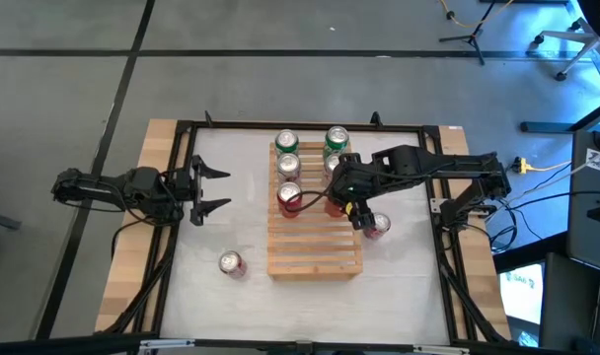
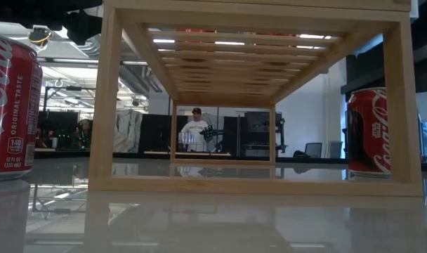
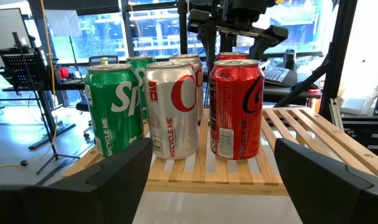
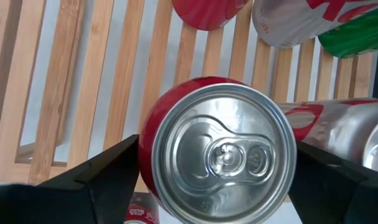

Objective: Place canned beverage on shelf
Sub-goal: Put the red and black soda can on the shelf aligned with the red and black soda can

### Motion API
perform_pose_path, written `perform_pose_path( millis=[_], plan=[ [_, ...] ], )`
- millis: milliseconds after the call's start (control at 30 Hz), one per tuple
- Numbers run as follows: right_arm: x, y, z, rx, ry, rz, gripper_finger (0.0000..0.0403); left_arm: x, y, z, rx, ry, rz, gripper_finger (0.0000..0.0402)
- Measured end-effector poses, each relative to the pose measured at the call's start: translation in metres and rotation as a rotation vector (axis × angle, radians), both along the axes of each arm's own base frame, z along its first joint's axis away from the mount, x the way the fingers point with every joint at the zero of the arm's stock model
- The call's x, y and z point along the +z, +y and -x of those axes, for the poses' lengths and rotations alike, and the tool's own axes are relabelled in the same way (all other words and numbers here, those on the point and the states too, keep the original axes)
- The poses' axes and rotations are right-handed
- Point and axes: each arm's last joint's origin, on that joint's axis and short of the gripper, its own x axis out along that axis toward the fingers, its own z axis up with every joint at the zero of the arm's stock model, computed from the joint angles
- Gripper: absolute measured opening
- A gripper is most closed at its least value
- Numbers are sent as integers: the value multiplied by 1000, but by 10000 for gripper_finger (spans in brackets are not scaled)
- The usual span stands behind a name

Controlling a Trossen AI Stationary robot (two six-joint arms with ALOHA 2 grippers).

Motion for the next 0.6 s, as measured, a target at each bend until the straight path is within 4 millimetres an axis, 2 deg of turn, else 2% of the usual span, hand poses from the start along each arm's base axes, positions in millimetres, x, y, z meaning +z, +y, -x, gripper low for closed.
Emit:
perform_pose_path(
  millis=[600],
  plan=[
    [0,0,1,10,6,-5,347,0,0,0,0,0,0,330]
  ],
)
